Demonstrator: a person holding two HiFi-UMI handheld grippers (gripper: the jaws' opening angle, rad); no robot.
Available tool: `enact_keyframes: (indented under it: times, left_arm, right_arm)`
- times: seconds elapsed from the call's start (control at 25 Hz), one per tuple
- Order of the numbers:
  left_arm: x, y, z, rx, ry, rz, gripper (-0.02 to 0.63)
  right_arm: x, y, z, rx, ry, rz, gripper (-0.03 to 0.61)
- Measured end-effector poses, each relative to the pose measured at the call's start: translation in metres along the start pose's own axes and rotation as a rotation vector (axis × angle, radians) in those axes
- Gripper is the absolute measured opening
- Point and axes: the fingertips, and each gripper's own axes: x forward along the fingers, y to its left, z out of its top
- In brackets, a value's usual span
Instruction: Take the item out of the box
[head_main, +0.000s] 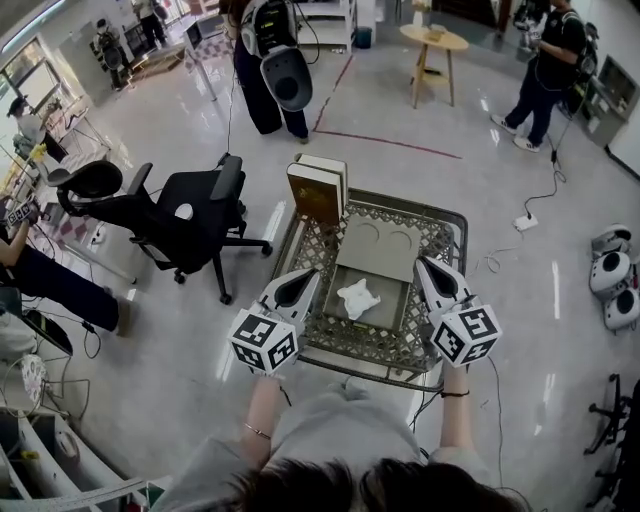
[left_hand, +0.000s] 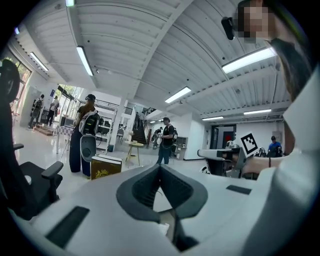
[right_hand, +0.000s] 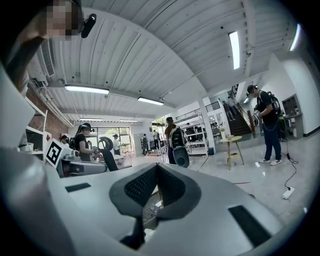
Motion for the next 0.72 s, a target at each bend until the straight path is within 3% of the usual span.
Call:
enact_keyframes:
  times: [0.24,0.72]
  left_arm:
    - [0.006,0.016,-0.015,-0.034,0.056,0.010,0.017]
    - [0.028,0.026,-0.080,-0.116,0.198,-0.048,0.017]
  right_arm:
    - [0.021,-0.003,-0.020,0.041,0.056,0.013,0.021]
    - [0.055,-0.004,-0.110,0.144,0.268,0.044,0.021]
